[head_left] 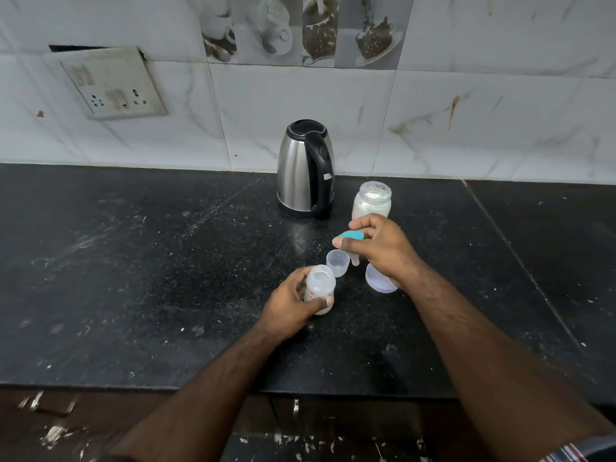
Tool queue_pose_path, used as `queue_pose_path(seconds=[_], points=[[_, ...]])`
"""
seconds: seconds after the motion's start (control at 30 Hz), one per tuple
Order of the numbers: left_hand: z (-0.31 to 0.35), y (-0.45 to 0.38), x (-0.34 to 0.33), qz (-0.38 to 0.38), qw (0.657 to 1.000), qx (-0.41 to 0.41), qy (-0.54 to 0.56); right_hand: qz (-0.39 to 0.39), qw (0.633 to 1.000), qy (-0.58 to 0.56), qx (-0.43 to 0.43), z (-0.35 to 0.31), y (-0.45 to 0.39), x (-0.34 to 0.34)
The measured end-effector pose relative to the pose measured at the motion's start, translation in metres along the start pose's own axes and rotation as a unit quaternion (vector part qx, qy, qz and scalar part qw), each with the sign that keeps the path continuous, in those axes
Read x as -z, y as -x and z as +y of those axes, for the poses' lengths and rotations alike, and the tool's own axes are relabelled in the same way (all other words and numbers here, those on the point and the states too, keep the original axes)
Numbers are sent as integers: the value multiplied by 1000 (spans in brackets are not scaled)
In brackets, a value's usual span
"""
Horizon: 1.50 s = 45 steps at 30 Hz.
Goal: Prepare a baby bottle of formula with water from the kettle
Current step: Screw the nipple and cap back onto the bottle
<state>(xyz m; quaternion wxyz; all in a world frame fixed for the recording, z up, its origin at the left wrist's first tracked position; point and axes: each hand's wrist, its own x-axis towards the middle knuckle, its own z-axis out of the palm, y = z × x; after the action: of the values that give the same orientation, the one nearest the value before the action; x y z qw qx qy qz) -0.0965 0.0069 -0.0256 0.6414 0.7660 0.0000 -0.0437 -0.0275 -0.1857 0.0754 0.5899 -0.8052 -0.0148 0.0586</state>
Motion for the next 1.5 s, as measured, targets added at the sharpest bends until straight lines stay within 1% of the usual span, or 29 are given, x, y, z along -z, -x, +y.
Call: queue_pose_path(seconds=[0.1, 0.13, 0.17, 0.2, 0.23, 0.3, 0.4, 0.47, 0.53, 0.6, 0.73, 0.87, 1.0, 1.07, 1.17, 1.23, 1.3, 1.4, 1.5], points=[[-2, 1, 0, -2, 1000, -2, -6, -7, 994, -98, -45, 3, 9, -1], [-2, 1, 1, -3, 1000, -1, -9, -19, 992, -112, -62, 5, 13, -1], [-3, 1, 1, -5, 1000, -2, -12, -30, 992, -97, -70, 7, 16, -1], [-4, 1, 1, -5, 1000, -3, -15, -33, 997, -39, -64, 9, 18, -2], [-4, 1, 1, -5, 1000, -5, -17, -33, 997, 46, -47, 10, 20, -2], [-4, 1, 1, -6, 1000, -5, -19, -39, 982, 186, -5, 8, 22, -4], [-3, 3, 1, -6, 1000, -5, -15, -84, 959, 268, 45, -4, 24, -10], [-3, 3, 1, -6, 1000, -6, -11, -130, 932, 330, 71, -12, 25, -15], [-3, 4, 2, -7, 1000, -6, -10, -169, 911, 368, 78, -18, 26, -19], [-2, 4, 2, -10, 1000, -3, -15, -179, 908, 369, 83, -22, 27, -21], [-3, 3, 3, -13, 1000, 3, -22, -169, 916, 351, 100, -26, 25, -27], [-3, 3, 3, -17, 1000, 5, -26, -194, 899, 380, 100, -27, 23, -31], [-3, 3, 3, -14, 999, 2, -30, -197, 897, 384, 95, -27, 21, -31], [-3, 4, 3, -11, 1000, 3, -28, -188, 895, 391, 99, -27, 20, -33], [-1, 5, 3, -6, 1000, 5, -31, -146, 905, 387, 98, -24, 22, -34], [0, 6, 3, -5, 1000, 8, -29, -134, 904, 394, 101, -23, 23, -38], [2, 7, 3, -5, 999, 12, -34, -150, 894, 408, 106, -26, 22, -38], [4, 7, 2, -8, 999, 16, -40, -207, 870, 432, 114, -35, 16, -34], [5, 5, 3, -14, 999, 20, -44, -243, 854, 444, 116, -40, 11, -33]])
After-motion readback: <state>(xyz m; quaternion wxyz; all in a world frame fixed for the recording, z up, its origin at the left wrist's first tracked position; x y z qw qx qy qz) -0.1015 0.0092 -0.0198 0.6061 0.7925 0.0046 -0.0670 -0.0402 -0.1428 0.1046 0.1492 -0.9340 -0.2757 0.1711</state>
